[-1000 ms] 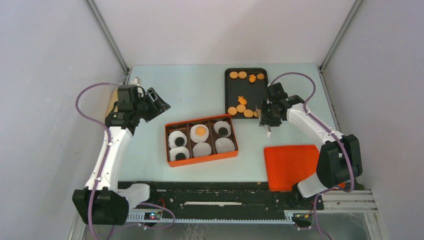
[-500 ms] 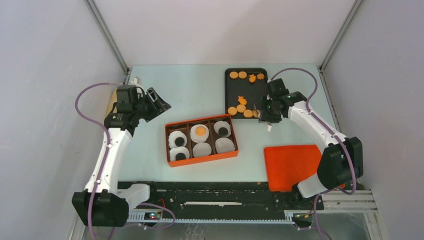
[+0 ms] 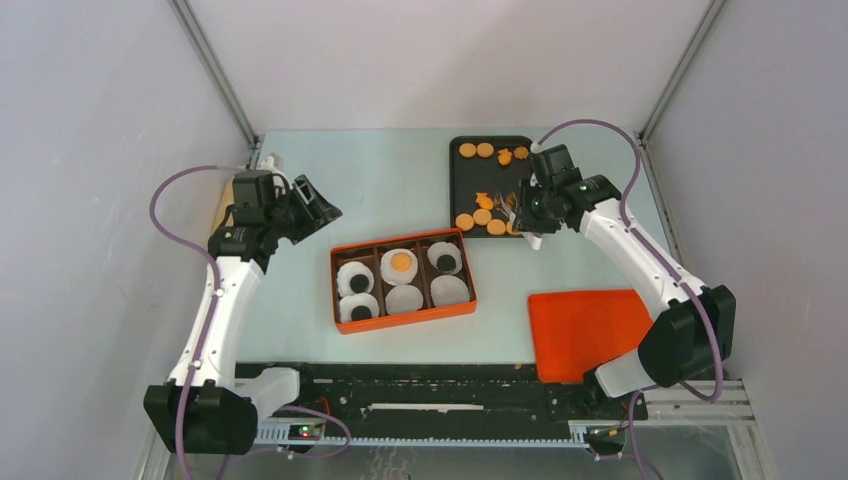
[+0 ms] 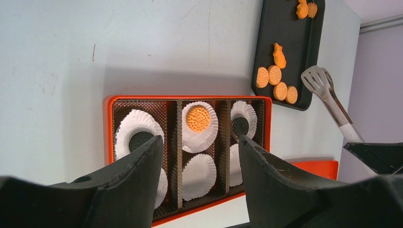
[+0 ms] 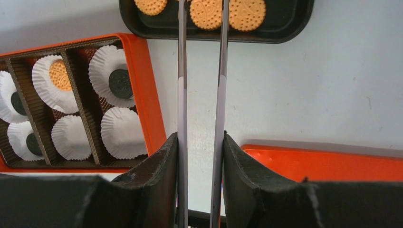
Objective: Pack the cookies
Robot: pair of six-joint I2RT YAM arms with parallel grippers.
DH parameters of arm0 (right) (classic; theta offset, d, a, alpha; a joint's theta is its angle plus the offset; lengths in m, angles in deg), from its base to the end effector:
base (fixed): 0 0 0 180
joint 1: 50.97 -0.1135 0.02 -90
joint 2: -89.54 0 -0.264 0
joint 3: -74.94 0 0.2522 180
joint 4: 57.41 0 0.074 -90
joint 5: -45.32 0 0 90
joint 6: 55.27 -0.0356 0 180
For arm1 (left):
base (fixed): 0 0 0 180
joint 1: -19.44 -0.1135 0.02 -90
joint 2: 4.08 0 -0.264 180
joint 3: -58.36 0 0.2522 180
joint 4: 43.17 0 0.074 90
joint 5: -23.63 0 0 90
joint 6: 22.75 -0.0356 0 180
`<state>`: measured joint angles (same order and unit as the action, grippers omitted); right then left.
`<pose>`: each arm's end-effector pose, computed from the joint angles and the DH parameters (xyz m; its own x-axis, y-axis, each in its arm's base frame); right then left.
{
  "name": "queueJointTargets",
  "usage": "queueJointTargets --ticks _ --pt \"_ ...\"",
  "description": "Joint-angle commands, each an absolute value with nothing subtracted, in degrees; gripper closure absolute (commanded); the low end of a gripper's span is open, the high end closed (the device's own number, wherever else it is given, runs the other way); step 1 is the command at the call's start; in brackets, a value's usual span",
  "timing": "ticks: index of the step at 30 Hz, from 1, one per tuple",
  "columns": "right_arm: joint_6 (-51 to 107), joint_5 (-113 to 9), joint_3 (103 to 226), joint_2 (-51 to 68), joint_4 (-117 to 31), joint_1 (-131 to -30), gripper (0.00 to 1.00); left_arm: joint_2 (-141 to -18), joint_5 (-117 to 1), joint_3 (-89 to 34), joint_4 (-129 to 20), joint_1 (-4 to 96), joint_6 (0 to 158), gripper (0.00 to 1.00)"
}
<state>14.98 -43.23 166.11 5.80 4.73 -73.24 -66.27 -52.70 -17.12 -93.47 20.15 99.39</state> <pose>0.2822 0.1146 0.3191 -0.8344 0.0233 -0.5507 -0.0886 0.9804 0.1758 0.2289 -0.0113 0.3396 -0.6165 -0.5093 -0.6005 -0.1502 0.8247 -0.5453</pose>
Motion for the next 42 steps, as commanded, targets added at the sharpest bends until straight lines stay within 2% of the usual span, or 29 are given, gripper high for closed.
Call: queueJointTargets --ticks 1,19,27,36,42 --pt "16.56 -43.59 168.12 4.69 2.81 -76.19 0.78 -65.54 -52.72 -17.19 -92.64 19.79 99.9 0.36" --pt "14.8 -42.25 168.78 0.28 8.22 -83.61 0.79 -64.92 -53.09 -16.85 -93.28 19.79 100.28 0.36" --pt "14.34 -43.02 169.17 -4.85 4.66 -78.95 0.79 -64.65 -53.1 -16.49 -93.22 19.79 100.12 0.36" --pt "16.01 -43.81 180.91 -16.36 4.31 -72.25 0.81 -64.82 -53.31 -16.99 -93.81 19.79 99.43 0.36" --pt "15.95 -45.6 179.28 -11.14 1.33 -72.82 0.81 -64.09 -54.14 -17.19 -94.73 19.79 98.99 0.36"
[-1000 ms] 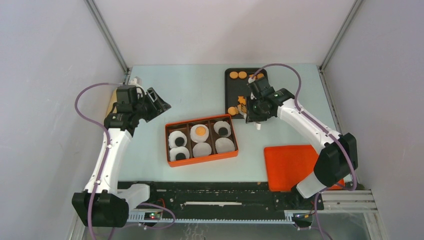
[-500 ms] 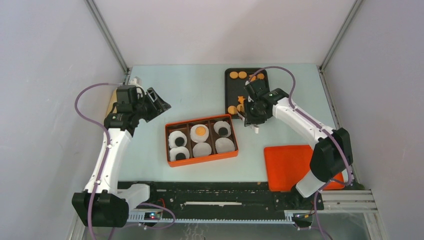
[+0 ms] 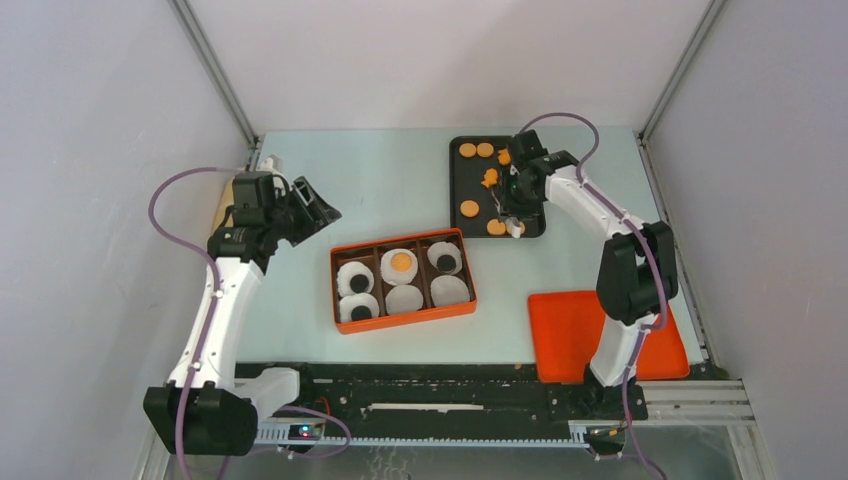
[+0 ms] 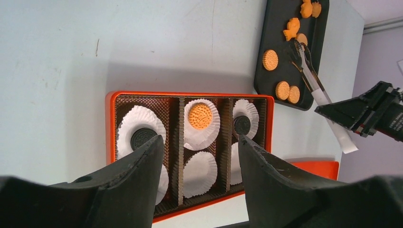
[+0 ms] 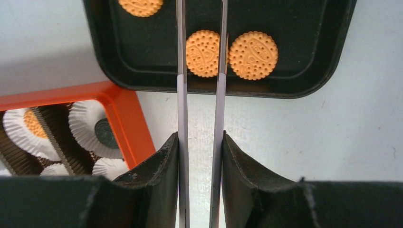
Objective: Pack the cookies
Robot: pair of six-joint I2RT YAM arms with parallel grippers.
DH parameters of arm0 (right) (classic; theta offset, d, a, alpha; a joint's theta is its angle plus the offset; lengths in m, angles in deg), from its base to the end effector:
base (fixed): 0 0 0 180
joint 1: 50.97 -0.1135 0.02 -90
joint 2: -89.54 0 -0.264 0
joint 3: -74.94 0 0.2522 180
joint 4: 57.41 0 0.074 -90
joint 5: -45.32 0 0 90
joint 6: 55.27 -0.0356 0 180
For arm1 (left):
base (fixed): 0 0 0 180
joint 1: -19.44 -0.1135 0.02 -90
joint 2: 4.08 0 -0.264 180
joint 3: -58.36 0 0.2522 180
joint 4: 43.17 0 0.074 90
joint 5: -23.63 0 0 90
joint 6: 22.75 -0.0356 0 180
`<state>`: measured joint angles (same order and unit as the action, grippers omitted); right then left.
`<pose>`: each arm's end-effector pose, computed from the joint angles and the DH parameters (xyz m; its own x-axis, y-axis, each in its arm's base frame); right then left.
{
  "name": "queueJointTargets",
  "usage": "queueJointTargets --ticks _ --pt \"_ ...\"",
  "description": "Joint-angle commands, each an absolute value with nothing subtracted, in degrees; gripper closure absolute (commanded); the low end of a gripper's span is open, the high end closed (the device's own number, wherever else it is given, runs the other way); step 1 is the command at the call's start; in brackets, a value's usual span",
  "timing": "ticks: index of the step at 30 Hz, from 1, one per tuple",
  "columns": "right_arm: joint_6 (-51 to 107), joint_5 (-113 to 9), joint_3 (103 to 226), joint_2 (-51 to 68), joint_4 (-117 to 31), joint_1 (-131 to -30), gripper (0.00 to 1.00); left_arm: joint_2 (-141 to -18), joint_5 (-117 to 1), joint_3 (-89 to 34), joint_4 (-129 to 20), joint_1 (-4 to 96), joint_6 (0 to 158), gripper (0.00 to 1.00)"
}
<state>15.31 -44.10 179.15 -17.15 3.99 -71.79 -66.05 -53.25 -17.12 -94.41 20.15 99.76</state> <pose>0.3703 0.1404 0.2571 -0.9083 0.0103 -0.4182 -0.0522 0.9891 0.1378 0.2270 -0.0109 0.3390 -0.6190 -0.5158 -0.5923 -0.1673 0.8234 -0.5422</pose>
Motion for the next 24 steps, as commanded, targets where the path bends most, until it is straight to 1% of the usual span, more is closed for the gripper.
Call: queueJointTargets --ticks 1,6,13,24 --pt "15.77 -45.11 178.82 -10.19 1.4 -72.74 0.81 -64.04 -54.09 -17.19 -94.74 19.79 99.02 0.36" --pt "15.82 -40.99 178.39 -7.5 3.48 -72.48 0.79 -64.86 -52.9 -17.37 -93.88 19.79 99.61 0.36" --pt "15.38 -37.7 177.38 -8.19 4.88 -70.6 0.67 -65.45 -52.24 -17.68 -93.67 19.79 99.62 0.36" --pt "15.43 -38.71 177.74 -13.75 3.09 -68.52 0.56 -65.53 -52.07 -18.07 -93.58 19.79 99.68 0.36"
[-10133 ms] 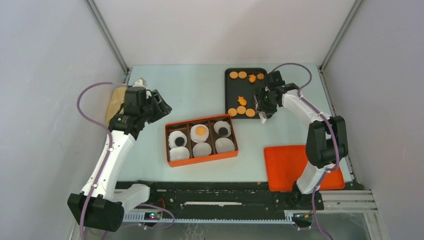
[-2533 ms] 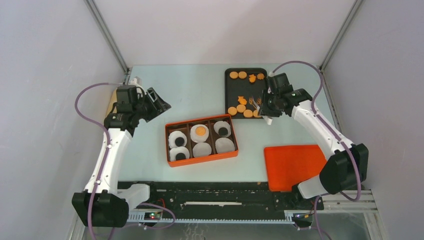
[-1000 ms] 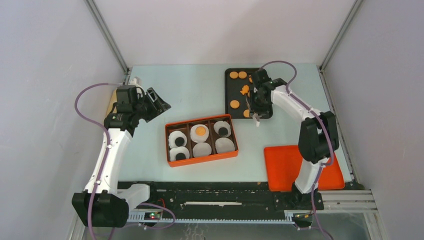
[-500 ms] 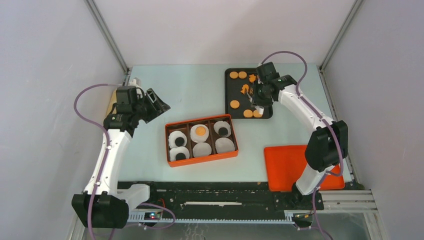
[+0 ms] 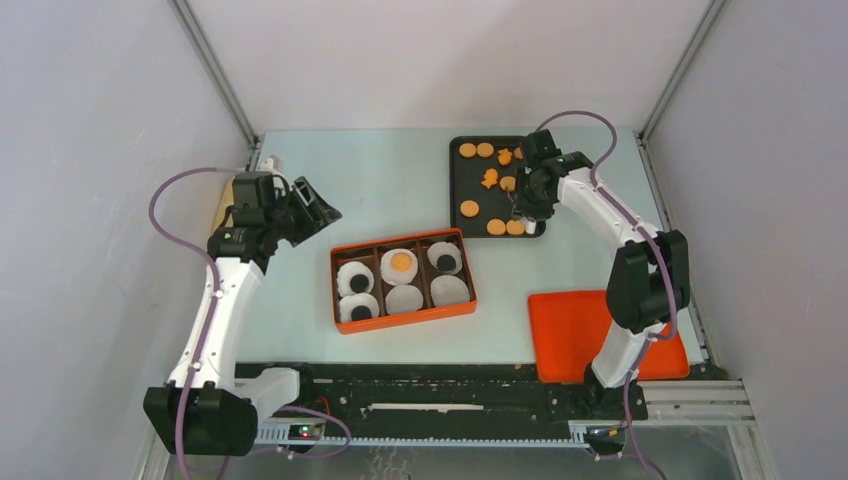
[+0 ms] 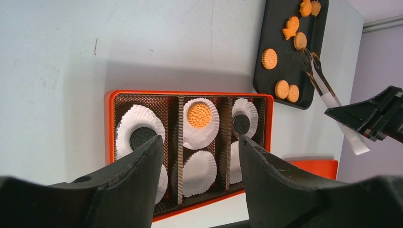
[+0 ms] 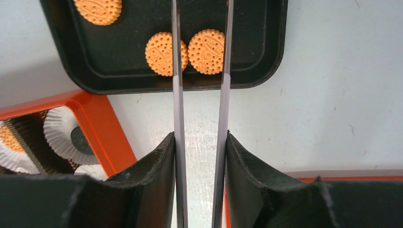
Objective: Pack the cookies
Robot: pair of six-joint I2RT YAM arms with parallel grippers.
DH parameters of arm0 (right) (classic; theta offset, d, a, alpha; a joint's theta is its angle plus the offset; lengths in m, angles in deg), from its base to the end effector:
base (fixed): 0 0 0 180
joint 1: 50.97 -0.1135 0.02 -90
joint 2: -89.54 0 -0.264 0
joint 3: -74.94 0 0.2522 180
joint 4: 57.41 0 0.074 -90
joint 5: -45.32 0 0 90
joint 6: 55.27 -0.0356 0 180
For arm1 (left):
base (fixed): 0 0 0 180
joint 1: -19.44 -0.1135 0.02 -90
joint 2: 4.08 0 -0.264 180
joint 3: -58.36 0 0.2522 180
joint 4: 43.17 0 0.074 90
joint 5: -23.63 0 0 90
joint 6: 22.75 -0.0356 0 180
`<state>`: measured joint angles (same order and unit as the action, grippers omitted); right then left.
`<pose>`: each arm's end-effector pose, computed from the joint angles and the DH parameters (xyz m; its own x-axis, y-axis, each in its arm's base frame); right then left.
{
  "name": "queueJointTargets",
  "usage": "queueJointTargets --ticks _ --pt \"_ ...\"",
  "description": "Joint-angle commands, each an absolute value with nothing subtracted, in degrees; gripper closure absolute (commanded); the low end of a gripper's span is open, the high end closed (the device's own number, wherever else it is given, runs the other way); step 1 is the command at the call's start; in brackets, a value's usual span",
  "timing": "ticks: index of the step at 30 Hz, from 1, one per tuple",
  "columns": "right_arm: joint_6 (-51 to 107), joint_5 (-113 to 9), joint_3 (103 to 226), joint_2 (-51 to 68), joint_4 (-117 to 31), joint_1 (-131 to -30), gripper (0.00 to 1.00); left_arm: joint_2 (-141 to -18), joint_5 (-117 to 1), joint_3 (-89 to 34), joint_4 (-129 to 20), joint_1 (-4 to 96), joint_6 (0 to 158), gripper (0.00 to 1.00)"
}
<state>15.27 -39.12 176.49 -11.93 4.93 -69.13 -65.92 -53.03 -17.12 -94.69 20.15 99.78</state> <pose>0.3580 0.1138 0.2757 -0.8820 0.0597 -0.4674 0.0281 0.9968 0.0742 0.2261 -0.0110 0.3390 -0.6220 -0.5156 -0.5893 -0.1665 0.8225 -0.5439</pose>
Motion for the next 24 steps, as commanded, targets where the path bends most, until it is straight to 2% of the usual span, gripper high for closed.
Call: queueJointTargets --ticks 1,17,24 --pt "15.53 -39.11 178.12 -14.38 3.02 -68.36 0.55 -65.56 -52.13 -17.99 -93.59 19.79 99.68 0.35" --pt "14.8 -43.59 184.92 -20.69 2.55 -67.67 0.53 -65.43 -52.43 -17.24 -93.71 19.79 99.5 0.36" --pt "13.99 -40.98 187.8 -24.03 4.59 -66.87 0.52 -65.4 -52.15 -16.59 -93.33 19.79 99.5 0.36"
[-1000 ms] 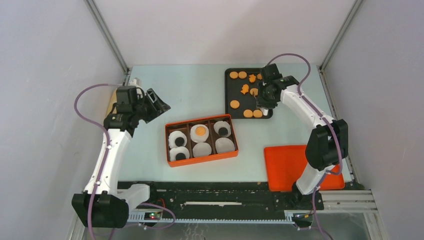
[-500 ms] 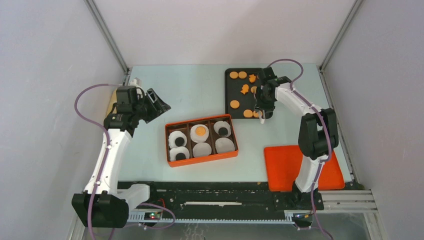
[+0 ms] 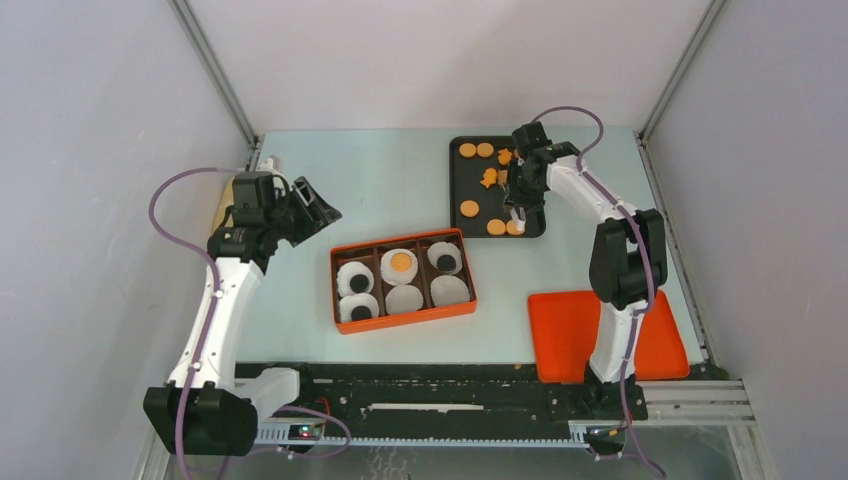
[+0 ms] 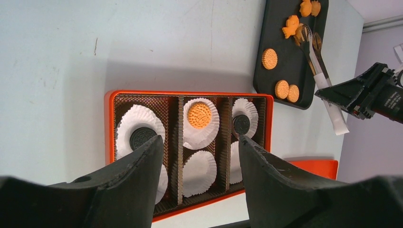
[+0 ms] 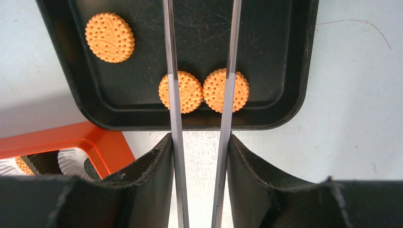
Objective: Pack the cookies
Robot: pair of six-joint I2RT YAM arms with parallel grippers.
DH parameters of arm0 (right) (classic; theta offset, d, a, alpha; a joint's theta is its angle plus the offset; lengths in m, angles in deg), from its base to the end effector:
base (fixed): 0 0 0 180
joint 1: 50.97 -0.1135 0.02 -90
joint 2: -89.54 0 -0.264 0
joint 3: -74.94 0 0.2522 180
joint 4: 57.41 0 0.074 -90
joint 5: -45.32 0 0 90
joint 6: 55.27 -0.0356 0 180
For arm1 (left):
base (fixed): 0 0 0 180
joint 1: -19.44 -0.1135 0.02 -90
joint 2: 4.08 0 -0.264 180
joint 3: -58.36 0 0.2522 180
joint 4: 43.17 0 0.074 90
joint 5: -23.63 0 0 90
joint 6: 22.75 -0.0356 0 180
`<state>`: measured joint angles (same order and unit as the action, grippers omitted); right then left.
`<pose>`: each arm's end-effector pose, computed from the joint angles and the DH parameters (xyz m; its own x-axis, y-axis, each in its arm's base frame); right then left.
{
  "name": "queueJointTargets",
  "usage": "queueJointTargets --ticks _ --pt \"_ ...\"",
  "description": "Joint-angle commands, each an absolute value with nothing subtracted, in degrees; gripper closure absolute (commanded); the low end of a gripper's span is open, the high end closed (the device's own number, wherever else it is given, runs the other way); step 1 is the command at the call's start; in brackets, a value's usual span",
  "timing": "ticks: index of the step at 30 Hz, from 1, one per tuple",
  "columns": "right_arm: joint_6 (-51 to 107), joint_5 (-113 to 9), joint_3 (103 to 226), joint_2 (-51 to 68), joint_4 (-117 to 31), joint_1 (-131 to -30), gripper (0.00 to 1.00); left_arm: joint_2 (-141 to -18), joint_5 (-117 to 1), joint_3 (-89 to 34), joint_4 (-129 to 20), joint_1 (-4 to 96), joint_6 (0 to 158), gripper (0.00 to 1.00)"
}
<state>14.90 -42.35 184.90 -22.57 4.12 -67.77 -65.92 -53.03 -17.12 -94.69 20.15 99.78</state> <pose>0.4025 0.1200 0.2504 -0.8993 0.0825 -0.4295 0.0357 0.9926 0.1161 0.2261 -0.0110 0.3390 -0.6220 -0.5156 -0.5893 -0.1665 0.8225 -0.5439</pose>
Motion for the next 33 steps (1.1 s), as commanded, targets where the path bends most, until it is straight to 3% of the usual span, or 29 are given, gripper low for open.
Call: queueJointTargets --ticks 1,9,15,20,33 --pt "13.99 -40.62 188.31 -24.55 4.79 -66.72 0.52 -65.44 -51.96 -16.48 -93.11 19.79 99.5 0.36" --pt "14.04 -41.65 193.54 -29.41 6.94 -66.36 0.54 -65.95 -51.33 -16.1 -92.48 19.79 99.73 0.36" --pt "13.96 -42.69 191.49 -26.32 4.84 -66.36 0.8 -66.38 -51.02 -16.25 -92.59 19.79 99.64 0.36" --pt "13.6 -43.85 186.22 -17.8 1.99 -66.5 0.89 -66.1 -51.06 -16.57 -92.5 19.79 99.77 0.36" --pt "17.04 -51.66 176.28 1.71 2.64 -71.0 0.93 -66.21 -51.36 -17.05 -92.51 19.79 100.38 0.37"
